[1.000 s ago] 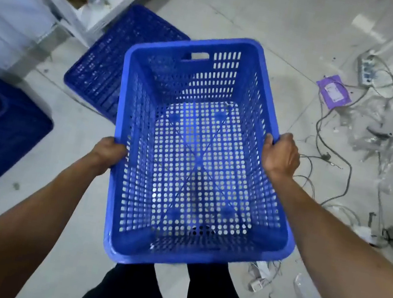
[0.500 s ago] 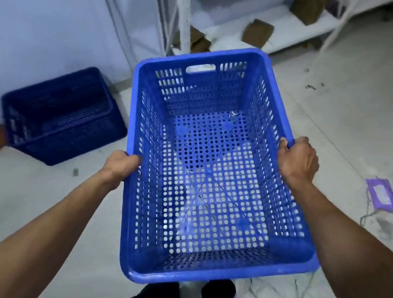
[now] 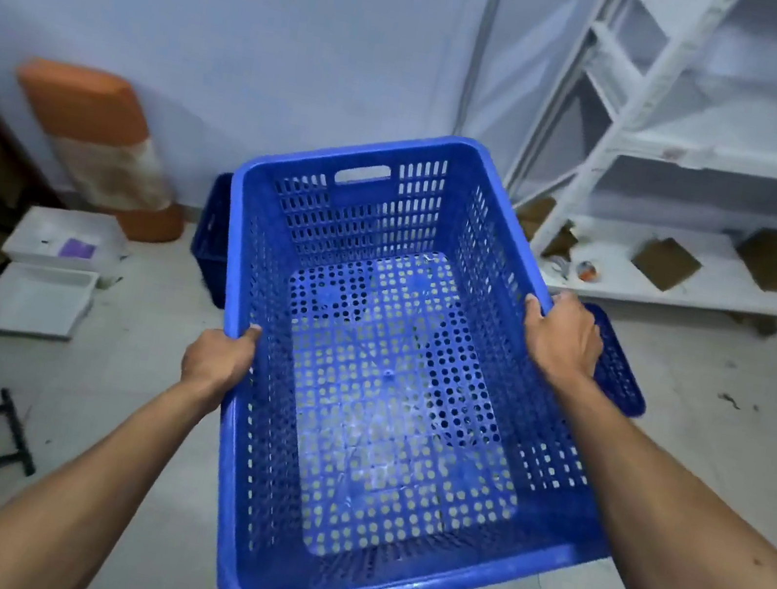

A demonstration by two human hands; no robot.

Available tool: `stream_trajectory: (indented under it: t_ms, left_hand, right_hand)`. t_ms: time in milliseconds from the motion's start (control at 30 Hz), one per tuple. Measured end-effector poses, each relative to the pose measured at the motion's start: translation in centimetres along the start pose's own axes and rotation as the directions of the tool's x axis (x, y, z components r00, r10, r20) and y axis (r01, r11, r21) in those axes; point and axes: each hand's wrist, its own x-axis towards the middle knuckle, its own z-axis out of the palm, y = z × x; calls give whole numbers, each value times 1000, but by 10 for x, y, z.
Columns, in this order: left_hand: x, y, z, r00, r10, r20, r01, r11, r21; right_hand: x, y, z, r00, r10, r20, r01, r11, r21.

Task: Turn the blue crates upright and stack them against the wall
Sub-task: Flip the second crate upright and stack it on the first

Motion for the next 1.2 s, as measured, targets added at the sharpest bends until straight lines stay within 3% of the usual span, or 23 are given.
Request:
stream_trajectory:
  t_ms: [233, 567, 900, 1200]
  left_hand:
    - [46, 3, -25, 981, -128, -144, 115, 989, -94]
    - [133, 58, 2, 914, -308, -262, 253, 941, -224]
    - [227, 107, 30, 838, -484, -251, 379, 849, -369]
    - [338, 132, 24, 836, -513, -193, 400, 812, -426]
  right_hand:
    - [69, -95, 41, 982, -186, 35, 185, 982, 25]
    - [215, -200, 125, 901, -391, 186, 397, 918, 5]
    - [337, -321, 206, 816, -500, 291, 533, 846, -39]
    - [407, -419, 275, 785, -506, 356, 564, 823, -74]
